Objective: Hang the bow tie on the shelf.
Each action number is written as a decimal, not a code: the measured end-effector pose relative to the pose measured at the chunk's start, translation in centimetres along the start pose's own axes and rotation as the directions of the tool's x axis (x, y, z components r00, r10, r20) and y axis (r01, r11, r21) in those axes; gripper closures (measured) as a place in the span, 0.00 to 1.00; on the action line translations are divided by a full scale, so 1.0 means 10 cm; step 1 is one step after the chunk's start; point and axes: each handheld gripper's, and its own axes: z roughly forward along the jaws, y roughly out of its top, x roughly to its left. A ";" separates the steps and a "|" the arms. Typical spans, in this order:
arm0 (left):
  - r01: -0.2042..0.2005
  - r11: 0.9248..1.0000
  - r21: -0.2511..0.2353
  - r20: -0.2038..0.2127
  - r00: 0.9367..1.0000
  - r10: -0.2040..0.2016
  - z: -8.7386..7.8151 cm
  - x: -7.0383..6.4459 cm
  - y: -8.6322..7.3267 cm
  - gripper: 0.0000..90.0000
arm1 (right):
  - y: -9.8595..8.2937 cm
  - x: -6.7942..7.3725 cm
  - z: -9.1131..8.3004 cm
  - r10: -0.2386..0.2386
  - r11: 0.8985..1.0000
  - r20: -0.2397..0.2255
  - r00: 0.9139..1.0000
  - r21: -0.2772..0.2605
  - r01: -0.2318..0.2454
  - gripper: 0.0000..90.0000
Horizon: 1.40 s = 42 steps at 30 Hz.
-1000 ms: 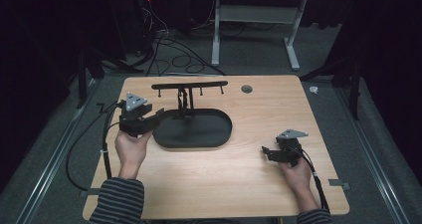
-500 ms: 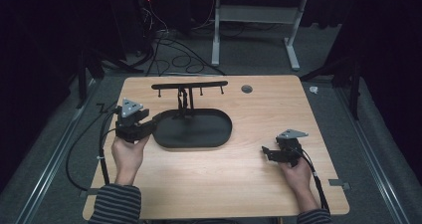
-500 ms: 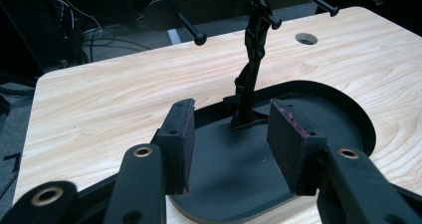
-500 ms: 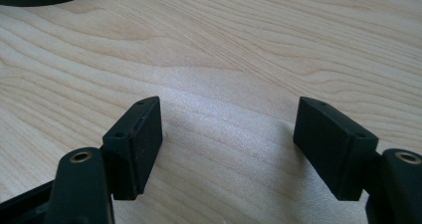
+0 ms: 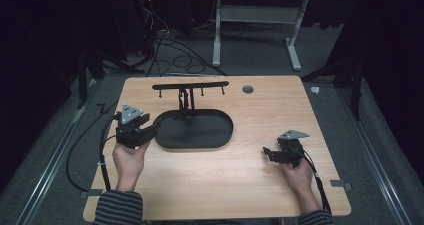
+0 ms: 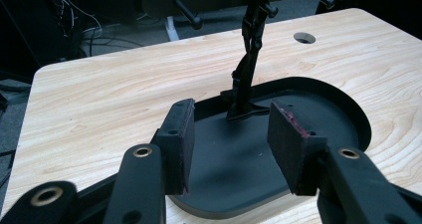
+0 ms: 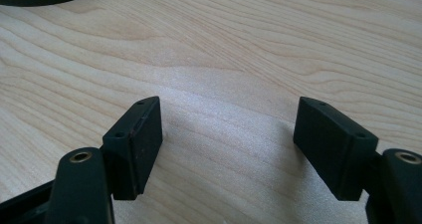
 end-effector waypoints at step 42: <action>0.083 0.996 0.011 0.007 0.997 -0.083 -0.13 0.04 -0.42 0.58 | 0.00 0.00 0.00 -0.001 1.000 0.000 1.000 0.000 0.001 0.32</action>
